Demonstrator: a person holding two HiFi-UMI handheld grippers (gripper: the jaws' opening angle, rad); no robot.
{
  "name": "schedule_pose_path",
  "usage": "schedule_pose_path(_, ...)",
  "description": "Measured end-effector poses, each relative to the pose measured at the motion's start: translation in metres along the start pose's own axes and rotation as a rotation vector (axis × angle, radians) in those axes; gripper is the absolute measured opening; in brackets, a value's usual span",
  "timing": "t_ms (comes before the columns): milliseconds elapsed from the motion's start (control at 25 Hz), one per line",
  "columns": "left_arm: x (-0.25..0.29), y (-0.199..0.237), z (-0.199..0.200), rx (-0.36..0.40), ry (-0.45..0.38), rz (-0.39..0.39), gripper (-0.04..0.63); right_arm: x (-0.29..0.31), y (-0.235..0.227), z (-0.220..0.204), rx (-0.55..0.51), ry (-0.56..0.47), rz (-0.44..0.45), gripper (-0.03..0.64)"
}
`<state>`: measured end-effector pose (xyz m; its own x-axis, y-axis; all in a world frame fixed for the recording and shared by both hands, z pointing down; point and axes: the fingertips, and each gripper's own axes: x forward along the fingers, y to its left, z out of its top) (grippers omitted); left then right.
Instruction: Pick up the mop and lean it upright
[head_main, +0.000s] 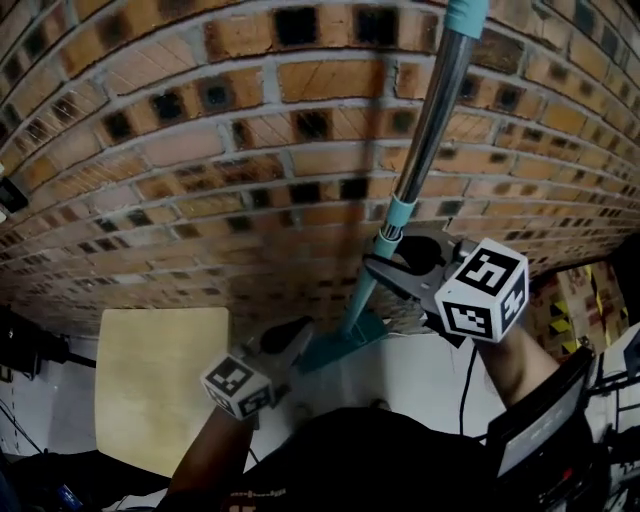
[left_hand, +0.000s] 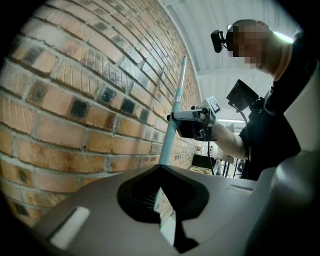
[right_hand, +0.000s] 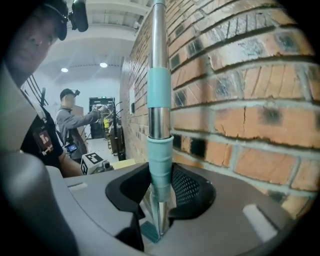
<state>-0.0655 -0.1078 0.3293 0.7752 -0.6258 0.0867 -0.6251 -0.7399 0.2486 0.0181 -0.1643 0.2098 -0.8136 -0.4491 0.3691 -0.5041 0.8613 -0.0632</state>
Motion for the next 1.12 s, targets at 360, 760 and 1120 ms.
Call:
schedule_pose_path(360, -0.011, -0.022, 0.072, 0.082, -0.073, -0.024, 0.000, -0.036, 0.007, 0.086, -0.015, -0.071, 0.005, 0.141)
schedule_pose_path(760, -0.024, -0.033, 0.106, 0.110, -0.114, -0.025, 0.000, -0.060, 0.020, 0.146, -0.057, -0.081, 0.051, 0.141)
schedule_pose_path(1120, -0.027, -0.039, 0.117, 0.146, -0.117, -0.023, 0.000, -0.069, 0.019, 0.176, -0.057, -0.076, 0.064, 0.141)
